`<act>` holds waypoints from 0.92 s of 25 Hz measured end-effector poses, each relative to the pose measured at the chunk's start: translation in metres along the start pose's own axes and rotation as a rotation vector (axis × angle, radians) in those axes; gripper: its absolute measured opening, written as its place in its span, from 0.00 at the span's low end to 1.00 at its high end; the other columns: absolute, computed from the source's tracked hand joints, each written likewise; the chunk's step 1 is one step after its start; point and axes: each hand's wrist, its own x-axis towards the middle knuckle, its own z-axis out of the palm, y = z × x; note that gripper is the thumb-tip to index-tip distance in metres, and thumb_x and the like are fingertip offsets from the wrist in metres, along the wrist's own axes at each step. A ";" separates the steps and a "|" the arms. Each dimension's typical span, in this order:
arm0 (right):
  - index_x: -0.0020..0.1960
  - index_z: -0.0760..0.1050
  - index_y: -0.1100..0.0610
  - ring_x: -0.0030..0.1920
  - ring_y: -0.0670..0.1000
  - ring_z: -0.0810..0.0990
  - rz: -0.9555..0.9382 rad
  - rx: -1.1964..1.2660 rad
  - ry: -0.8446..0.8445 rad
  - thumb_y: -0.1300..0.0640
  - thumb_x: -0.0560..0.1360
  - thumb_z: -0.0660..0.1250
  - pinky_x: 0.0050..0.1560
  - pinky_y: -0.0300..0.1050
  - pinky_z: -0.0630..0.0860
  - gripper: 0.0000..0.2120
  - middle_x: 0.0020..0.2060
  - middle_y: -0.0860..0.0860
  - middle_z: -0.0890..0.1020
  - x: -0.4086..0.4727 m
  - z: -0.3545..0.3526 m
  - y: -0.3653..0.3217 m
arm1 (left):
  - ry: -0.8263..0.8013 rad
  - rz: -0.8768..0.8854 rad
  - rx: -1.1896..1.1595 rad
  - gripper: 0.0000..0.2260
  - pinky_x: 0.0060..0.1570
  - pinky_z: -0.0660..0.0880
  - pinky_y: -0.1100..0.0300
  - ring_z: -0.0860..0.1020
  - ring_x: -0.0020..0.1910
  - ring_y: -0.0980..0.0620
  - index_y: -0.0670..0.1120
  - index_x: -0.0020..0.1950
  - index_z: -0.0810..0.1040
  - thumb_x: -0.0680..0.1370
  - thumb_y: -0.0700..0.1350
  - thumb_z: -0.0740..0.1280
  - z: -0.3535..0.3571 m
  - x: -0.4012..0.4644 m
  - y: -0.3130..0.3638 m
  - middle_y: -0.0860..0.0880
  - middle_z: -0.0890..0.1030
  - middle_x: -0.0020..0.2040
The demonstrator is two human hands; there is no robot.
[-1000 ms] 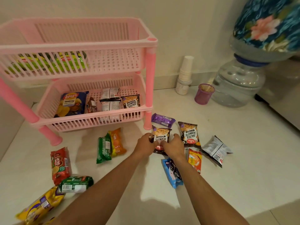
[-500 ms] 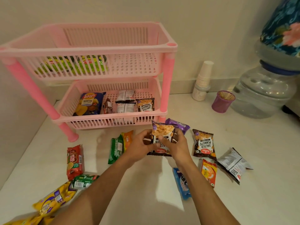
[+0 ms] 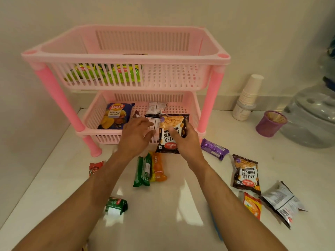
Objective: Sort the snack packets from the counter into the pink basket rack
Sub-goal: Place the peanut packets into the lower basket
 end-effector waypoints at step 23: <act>0.66 0.73 0.58 0.59 0.57 0.79 0.281 -0.321 0.294 0.52 0.76 0.68 0.57 0.48 0.77 0.21 0.61 0.55 0.80 0.218 0.028 0.054 | 0.016 0.142 0.352 0.19 0.49 0.66 0.50 0.78 0.47 0.44 0.49 0.48 0.79 0.80 0.56 0.51 0.019 -0.003 -0.019 0.47 0.82 0.52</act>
